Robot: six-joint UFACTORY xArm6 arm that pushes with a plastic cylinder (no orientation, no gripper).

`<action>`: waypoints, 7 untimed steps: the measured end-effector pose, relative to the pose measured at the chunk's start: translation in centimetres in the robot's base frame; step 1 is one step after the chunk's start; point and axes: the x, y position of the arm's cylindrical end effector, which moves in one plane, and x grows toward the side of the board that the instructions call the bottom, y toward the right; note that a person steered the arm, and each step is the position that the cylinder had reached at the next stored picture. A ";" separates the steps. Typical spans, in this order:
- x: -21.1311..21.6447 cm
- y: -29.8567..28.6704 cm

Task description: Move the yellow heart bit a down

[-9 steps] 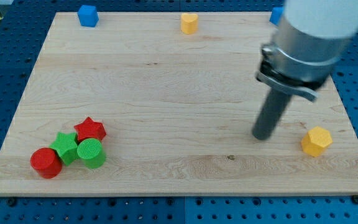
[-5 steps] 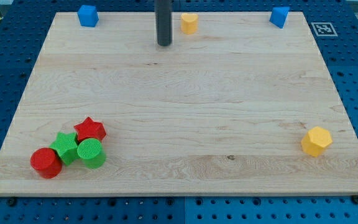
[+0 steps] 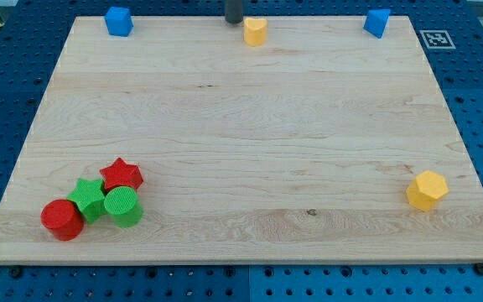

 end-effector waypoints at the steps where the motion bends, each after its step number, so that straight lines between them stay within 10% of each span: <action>1: 1.3 0.4; 7: 12.4 14.4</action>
